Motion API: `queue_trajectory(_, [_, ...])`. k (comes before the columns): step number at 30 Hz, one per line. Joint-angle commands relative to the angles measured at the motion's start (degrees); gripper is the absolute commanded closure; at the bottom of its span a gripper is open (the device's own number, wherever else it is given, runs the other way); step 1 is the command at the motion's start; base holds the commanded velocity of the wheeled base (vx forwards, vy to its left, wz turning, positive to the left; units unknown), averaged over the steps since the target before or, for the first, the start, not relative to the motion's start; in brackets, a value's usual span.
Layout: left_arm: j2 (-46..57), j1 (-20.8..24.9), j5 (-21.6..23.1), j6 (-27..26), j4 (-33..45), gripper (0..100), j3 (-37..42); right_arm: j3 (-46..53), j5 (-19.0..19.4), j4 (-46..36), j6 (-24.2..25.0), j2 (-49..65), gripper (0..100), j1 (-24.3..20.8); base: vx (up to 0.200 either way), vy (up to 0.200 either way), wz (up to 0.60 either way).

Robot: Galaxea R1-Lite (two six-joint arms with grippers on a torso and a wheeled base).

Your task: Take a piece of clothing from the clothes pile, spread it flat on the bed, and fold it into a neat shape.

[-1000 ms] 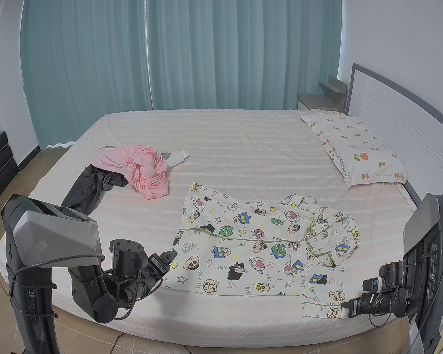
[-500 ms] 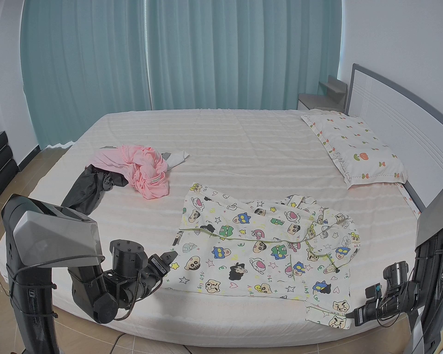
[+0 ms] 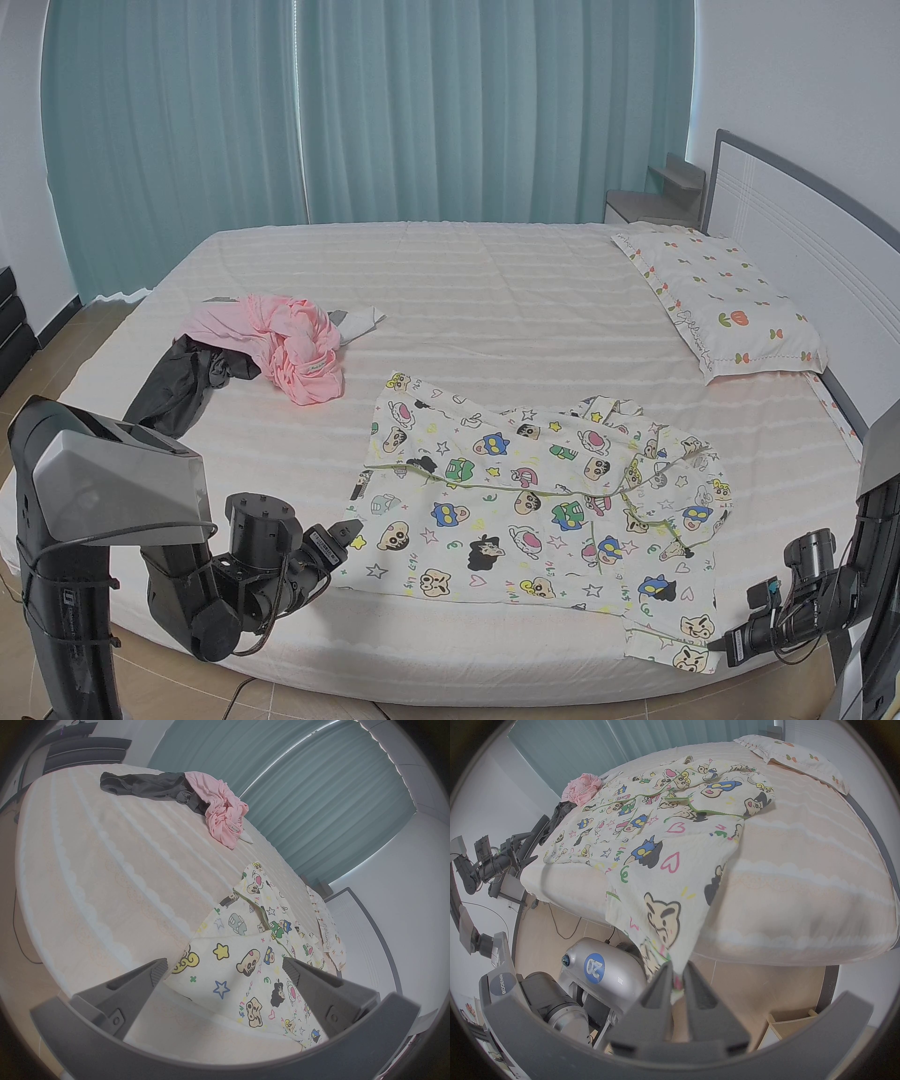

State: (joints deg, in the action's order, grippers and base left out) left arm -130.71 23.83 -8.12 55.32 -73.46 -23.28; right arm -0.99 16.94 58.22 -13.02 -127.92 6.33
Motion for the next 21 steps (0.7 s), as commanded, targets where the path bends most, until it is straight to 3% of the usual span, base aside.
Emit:
queue_trajectory(1, [-0.25, 0.43, 0.03, -0.83, -0.02, 0, 0.61, 0.99, 0.02, 0.05, -0.08, 0.21, 0, 0.0, 0.0, 0.0, 0.0])
queue_trajectory(10, [-3.85, 1.83, -0.05, -8.83, -0.02, 0, 1.84, 0.99, -0.07, 0.05, -0.16, 0.21, 0, 0.0, 0.0, 0.0, 0.0])
queue_trajectory(21, [-7.37, 2.89, -0.41, -10.85, 0.07, 0, -1.06, 0.99, -0.25, 0.14, -0.34, 0.12, 0, -0.17, 0.0, 0.0, 0.0])
